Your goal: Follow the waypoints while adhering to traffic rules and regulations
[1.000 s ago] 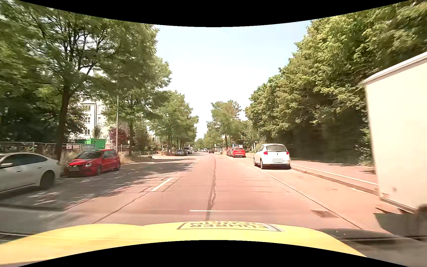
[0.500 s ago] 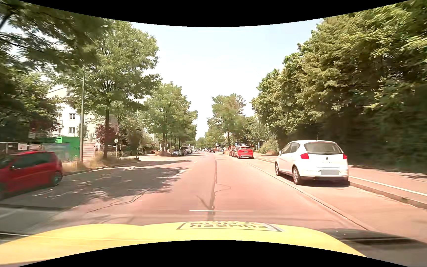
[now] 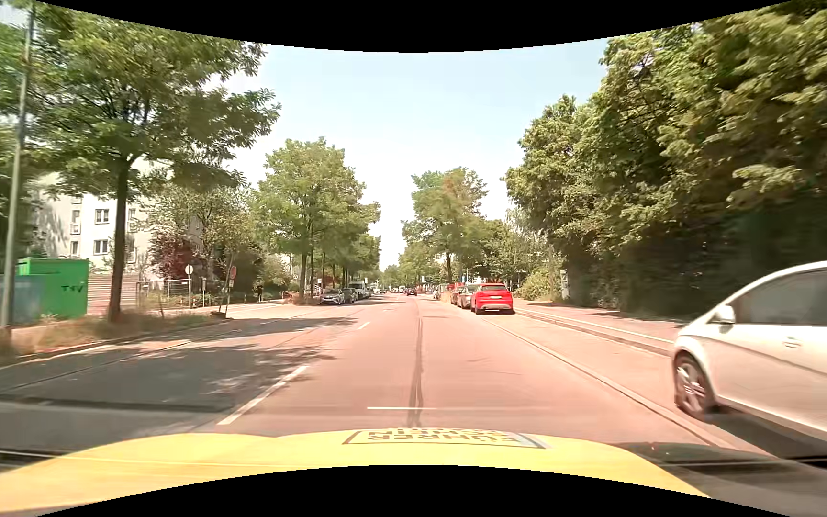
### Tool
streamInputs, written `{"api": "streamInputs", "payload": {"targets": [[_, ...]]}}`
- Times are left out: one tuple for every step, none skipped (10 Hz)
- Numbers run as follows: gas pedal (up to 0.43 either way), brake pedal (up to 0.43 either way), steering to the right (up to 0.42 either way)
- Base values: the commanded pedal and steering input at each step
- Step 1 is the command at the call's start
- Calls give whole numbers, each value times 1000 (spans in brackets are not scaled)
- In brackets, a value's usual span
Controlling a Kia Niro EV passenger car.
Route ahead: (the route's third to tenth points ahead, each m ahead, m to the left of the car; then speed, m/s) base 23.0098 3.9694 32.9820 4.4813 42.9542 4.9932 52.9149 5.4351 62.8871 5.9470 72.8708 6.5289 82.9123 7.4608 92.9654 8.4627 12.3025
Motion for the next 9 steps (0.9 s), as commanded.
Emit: {"api": "streamInputs", "payload": {"targets": [[67, 0, -6], [67, 0, -6], [67, 0, -6], [67, 0, -6], [67, 0, -6], [67, 0, -6], [67, 0, -5], [67, 0, -4], [67, 0, -4]]}}
